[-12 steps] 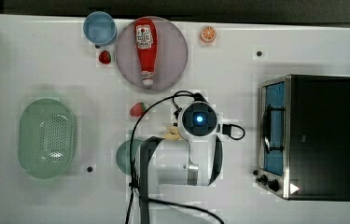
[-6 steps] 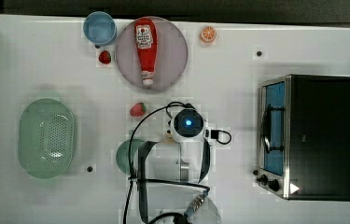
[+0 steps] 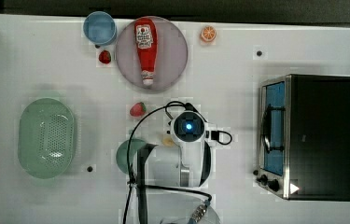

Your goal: Pick banana from table and place on oven.

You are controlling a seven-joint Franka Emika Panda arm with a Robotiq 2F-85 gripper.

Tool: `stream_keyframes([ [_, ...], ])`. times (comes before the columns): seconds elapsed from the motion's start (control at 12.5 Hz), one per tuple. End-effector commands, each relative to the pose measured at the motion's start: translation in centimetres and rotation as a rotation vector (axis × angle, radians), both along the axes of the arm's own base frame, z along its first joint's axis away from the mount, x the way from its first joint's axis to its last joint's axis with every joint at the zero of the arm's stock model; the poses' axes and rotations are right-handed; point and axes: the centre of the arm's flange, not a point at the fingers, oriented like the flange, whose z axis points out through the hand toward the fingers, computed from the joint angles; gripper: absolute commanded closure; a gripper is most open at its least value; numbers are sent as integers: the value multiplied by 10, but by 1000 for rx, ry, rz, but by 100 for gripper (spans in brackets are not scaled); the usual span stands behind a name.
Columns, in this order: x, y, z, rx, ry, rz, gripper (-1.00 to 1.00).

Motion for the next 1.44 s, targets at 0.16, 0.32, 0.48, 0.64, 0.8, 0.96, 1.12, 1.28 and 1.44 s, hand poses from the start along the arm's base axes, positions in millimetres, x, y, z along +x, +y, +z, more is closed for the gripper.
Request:
stream_keyframes([
  [0.16,25,5,52,3,-118,-18,50],
  [0.32,36,6,109,2,-205,-17,50],
  [0.48,40,6,167,0,-206,-18,50],
  [0.64,40,6,226,-1,-165,-20,50],
  [0.8,43,2,288,-3,-158,-30,50],
  [0.96,44,-26,331,-2,-141,-83,50],
  [1.12,47,-71,356,-1,-163,-96,50],
  [1.28,44,-122,361,-2,-175,-42,50],
  [1.44,36,-174,348,-3,-157,-45,50],
])
